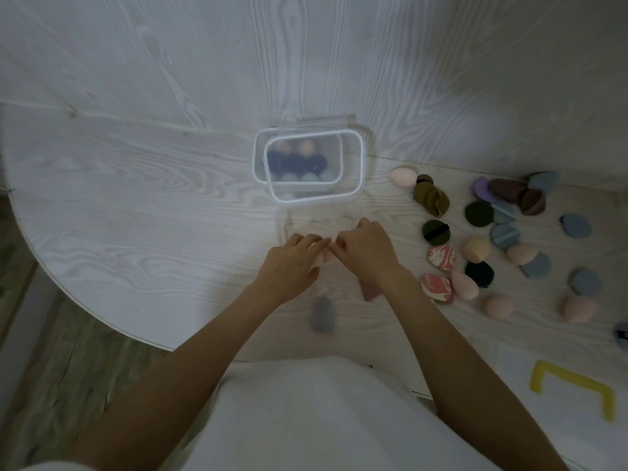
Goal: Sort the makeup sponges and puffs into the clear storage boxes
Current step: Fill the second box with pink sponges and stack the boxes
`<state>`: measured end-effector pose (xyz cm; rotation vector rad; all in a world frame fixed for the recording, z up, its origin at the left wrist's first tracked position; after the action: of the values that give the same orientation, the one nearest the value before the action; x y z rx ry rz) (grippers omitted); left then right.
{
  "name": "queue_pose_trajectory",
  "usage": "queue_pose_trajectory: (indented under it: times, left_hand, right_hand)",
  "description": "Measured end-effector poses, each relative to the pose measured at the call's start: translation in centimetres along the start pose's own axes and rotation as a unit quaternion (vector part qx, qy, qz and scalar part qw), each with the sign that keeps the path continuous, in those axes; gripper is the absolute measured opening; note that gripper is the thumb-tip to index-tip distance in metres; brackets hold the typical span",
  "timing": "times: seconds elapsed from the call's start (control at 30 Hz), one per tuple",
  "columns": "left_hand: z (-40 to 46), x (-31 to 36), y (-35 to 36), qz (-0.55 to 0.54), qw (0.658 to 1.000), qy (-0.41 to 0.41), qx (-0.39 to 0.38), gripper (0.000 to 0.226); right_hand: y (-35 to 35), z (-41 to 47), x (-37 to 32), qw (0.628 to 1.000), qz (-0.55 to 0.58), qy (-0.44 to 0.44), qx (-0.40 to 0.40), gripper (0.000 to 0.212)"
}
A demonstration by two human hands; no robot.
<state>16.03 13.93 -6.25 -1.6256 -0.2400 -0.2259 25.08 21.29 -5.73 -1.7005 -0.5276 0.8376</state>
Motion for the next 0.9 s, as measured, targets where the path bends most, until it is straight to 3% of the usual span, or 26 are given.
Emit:
queue_pose_trajectory:
  times: [0.1, 0.2, 0.27, 0.5, 0.63, 0.7, 0.8, 0.9]
  left_hand:
    - [0.3, 0.5, 0.3, 0.016, 1.0, 0.011, -0.001, 0.047]
    - [0.4, 0.3, 0.3, 0.004, 1.0, -0.006, 0.001, 0.046]
    - [0.3, 0.0, 0.2, -0.005, 1.0, -0.017, 0.003, 0.047]
    - [0.7, -1.0, -0.2, -0.009, 0.998, -0.055, 0.022, 0.047]
    - [0.8, -0.8, -0.1, 0.0, 0.999, -0.048, 0.024, 0.046]
    - [0.8, -0.7, -0.2, 0.003, 0.999, -0.043, 0.026, 0.046]
    - [0.9, -0.5, -0.2, 0.008, 0.999, -0.037, 0.026, 0.046]
    - [0.9, -0.5, -0.3, 0.007, 0.999, -0.033, 0.028, 0.045]
  right_hand:
    - [-1.2, -0.4, 1.2, 0.999, 0.032, -0.025, 0.023, 0.035]
    - [-4.7, -1.1, 5.4, 0.977, 0.14, 0.047, 0.153, 0.022]
    - [-6.1, -0.7, 8.9, 0.966, 0.131, 0.095, 0.202, 0.018]
    - [-4.1, 5.1, 14.7, 0.988, -0.014, 0.137, 0.075, 0.062]
    - [-3.1, 4.2, 15.1, 0.983, -0.054, 0.158, 0.075, 0.05]
    - [-3.9, 1.8, 13.8, 0.976, -0.008, 0.167, 0.142, 0.037]
    - [-5.6, -3.1, 10.1, 0.936, 0.171, 0.178, 0.249, 0.025]
    - [-5.4, -5.0, 5.7, 0.924, 0.273, 0.138, 0.228, 0.024]
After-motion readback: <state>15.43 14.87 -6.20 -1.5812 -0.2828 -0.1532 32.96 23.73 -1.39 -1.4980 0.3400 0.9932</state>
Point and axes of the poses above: each hand's wrist, its own z-axis towards the middle knuckle, its own y-axis out of the palm, x = y × z, the point moved 7 cm from there along z, towards the middle knuckle, and after that the axes turned 7 degrees about -y, right-handed, at the moved point
